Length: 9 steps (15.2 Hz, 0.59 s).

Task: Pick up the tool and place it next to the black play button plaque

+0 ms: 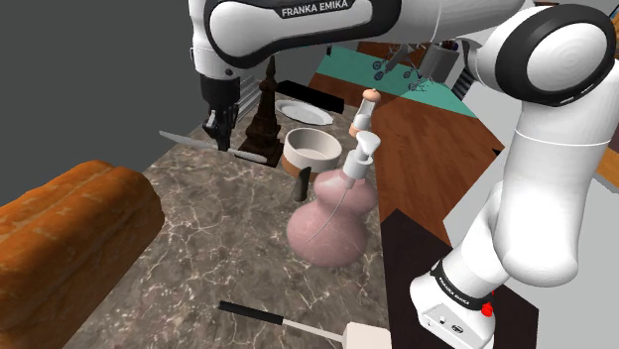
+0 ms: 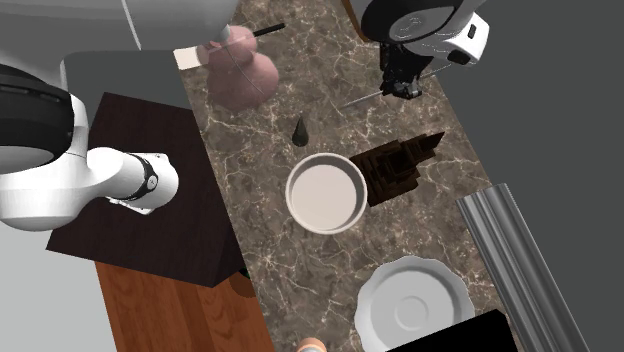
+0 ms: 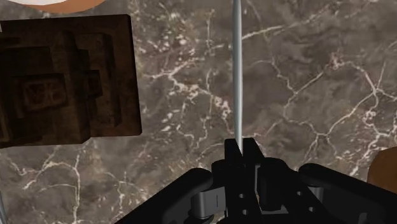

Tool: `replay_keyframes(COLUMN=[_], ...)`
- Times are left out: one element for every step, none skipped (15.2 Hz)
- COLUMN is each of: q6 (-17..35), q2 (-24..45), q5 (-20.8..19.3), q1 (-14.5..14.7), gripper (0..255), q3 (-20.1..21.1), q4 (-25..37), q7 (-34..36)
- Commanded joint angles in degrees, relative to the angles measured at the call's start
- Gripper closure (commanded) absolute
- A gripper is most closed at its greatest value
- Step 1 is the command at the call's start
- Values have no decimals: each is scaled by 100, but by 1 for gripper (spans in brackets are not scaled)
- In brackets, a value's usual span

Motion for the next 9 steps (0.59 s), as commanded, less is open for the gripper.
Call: replay_keyframes(q6=[-144, -215, -287, -358, -432, -505, -580, -654, -730], q2=[-25, -37, -49, -61, -68, -75, -81, -86, -89], q5=[8, 12, 15, 19, 22, 25, 27, 29, 31], q1=[9, 10, 11, 13, 15, 17, 19, 22, 25], gripper=[255, 255, 255, 255, 255, 255, 255, 255, 255], q3=[7, 9, 11, 13, 15, 16, 18, 19, 21], q4=[117, 176, 237, 297, 364, 430, 498, 569, 641], q7=[2, -1, -4, -8, -10, -13, -15, -17, -19])
